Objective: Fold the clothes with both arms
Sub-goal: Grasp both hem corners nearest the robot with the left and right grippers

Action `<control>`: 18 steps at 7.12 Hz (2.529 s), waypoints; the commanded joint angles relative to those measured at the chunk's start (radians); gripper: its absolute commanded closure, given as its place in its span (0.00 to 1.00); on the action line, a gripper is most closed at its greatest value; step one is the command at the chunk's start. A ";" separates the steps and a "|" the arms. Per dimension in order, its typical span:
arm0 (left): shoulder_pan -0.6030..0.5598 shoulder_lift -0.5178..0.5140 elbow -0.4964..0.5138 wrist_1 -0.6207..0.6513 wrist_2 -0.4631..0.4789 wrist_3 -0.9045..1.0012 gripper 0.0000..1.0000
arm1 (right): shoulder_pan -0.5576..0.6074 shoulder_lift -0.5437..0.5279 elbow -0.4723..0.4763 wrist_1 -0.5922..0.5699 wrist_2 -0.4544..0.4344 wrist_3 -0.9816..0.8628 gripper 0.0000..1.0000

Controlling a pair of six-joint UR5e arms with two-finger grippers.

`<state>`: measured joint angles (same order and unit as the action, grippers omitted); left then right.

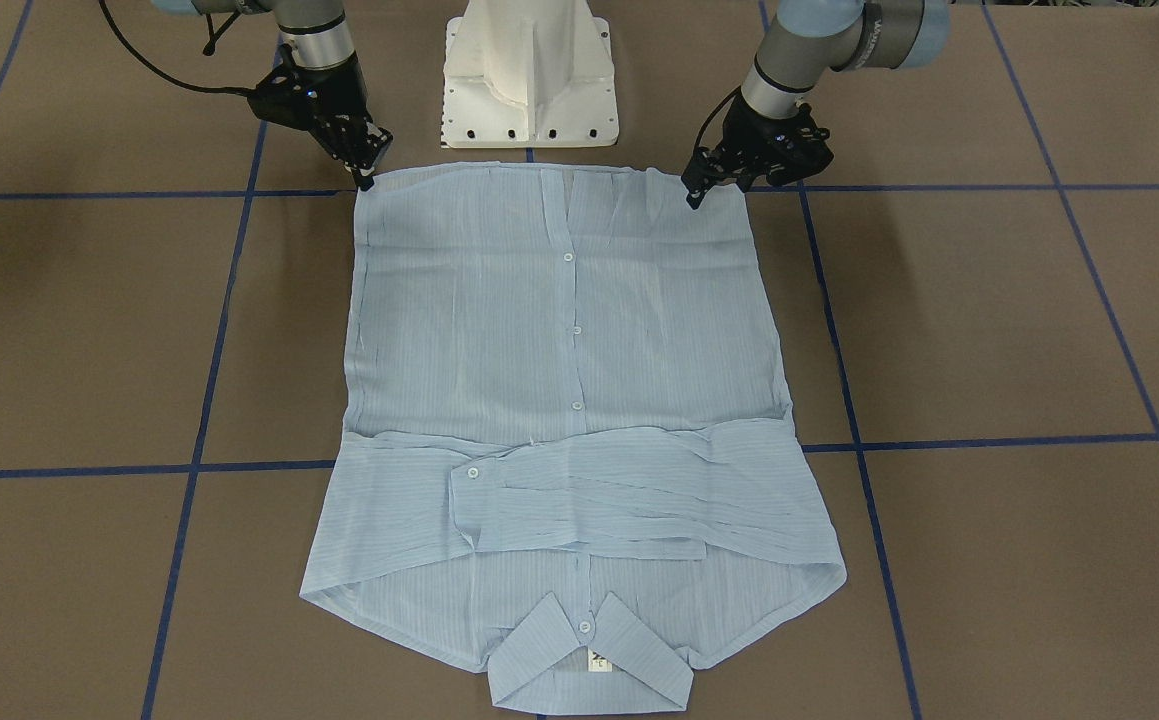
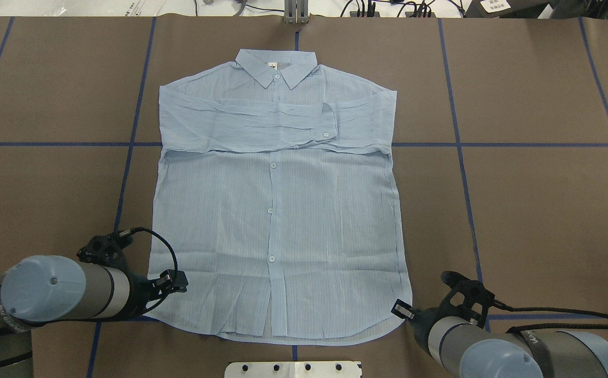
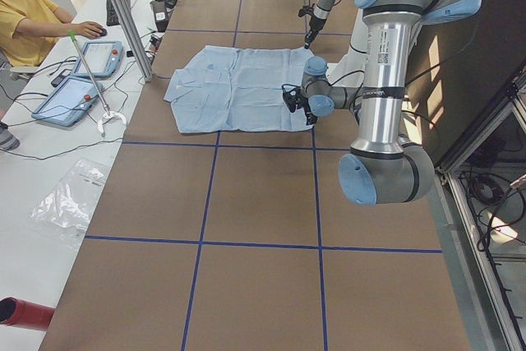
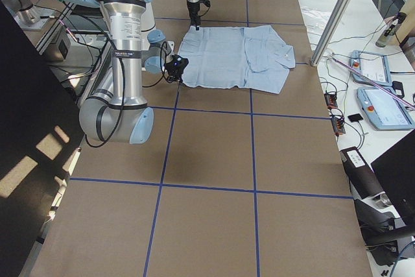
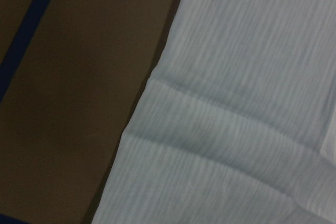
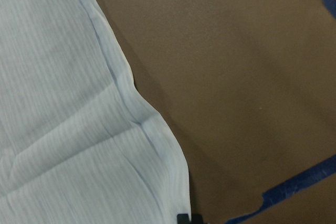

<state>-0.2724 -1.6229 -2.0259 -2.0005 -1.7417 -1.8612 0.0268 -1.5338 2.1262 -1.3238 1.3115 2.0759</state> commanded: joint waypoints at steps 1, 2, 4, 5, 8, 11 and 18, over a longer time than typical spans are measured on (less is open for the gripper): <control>0.016 0.040 -0.007 0.000 0.005 -0.019 0.10 | -0.001 0.001 0.000 0.000 -0.002 0.001 1.00; 0.016 0.046 -0.002 0.000 0.005 -0.021 0.10 | 0.001 0.001 0.001 0.000 -0.002 0.001 1.00; 0.019 0.044 0.001 0.000 0.005 -0.050 0.31 | -0.001 0.001 0.001 0.000 -0.002 0.001 1.00; 0.028 0.043 0.001 0.000 0.007 -0.064 0.46 | -0.001 0.001 0.001 0.000 -0.002 0.001 1.00; 0.030 0.046 -0.005 0.000 0.007 -0.064 0.49 | -0.001 0.003 0.003 0.000 -0.005 0.001 1.00; 0.035 0.057 -0.013 0.005 0.002 -0.056 1.00 | 0.001 0.006 0.006 0.000 -0.005 0.001 1.00; 0.030 0.123 -0.316 0.157 -0.072 -0.125 1.00 | -0.068 -0.181 0.226 0.000 -0.040 0.006 1.00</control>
<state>-0.2400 -1.4987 -2.3055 -1.8789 -1.7681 -1.9491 -0.0365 -1.6537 2.3008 -1.3238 1.2749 2.0815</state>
